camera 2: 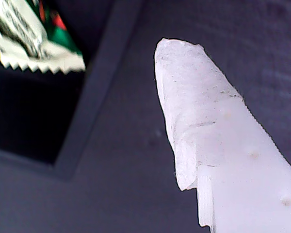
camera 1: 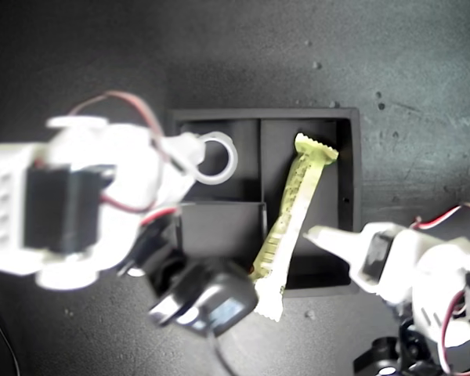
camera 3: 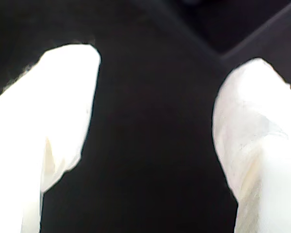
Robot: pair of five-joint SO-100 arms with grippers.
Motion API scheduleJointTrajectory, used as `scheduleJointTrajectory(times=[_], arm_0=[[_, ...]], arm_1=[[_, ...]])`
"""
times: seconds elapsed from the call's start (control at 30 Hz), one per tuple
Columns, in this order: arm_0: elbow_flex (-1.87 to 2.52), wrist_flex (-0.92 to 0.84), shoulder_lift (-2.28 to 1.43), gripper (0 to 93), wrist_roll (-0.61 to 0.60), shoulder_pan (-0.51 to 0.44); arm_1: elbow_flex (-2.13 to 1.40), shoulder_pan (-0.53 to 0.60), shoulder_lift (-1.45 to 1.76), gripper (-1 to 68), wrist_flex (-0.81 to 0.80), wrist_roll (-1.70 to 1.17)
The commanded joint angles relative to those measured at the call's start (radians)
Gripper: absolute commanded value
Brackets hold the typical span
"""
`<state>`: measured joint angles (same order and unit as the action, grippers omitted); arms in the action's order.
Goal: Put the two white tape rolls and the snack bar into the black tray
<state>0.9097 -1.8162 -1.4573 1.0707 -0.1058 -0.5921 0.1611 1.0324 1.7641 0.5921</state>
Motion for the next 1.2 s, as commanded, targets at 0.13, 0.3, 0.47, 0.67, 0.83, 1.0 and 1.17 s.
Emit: scheduleJointTrajectory(times=[0.13,0.3,0.47,0.67,0.83,1.0,1.17], arm_0=[[0.454,0.285,-0.290,17.0,0.281,-0.270],[0.678,0.489,-0.282,17.1,0.376,-0.316],[0.867,0.652,-0.316,17.0,0.430,-0.321],[0.965,0.802,-0.304,16.9,0.443,-0.334],[0.971,0.864,-0.264,16.7,0.459,-0.359],[0.971,0.884,-0.247,16.4,0.480,-0.382],[0.982,0.899,-0.239,16.3,0.491,-0.391]], arm_1=[[-0.141,-0.135,0.357,20.4,0.038,-0.238],[-0.242,-0.186,0.569,17.6,0.037,-0.051],[-0.359,-0.207,0.816,9.4,0.037,0.150],[-0.480,-0.195,0.942,3.7,0.035,0.267],[-0.535,-0.199,0.946,2.5,0.035,0.296],[-0.560,-0.206,0.946,0.0,0.031,0.295],[-0.577,-0.201,0.946,-0.1,0.025,0.293]])
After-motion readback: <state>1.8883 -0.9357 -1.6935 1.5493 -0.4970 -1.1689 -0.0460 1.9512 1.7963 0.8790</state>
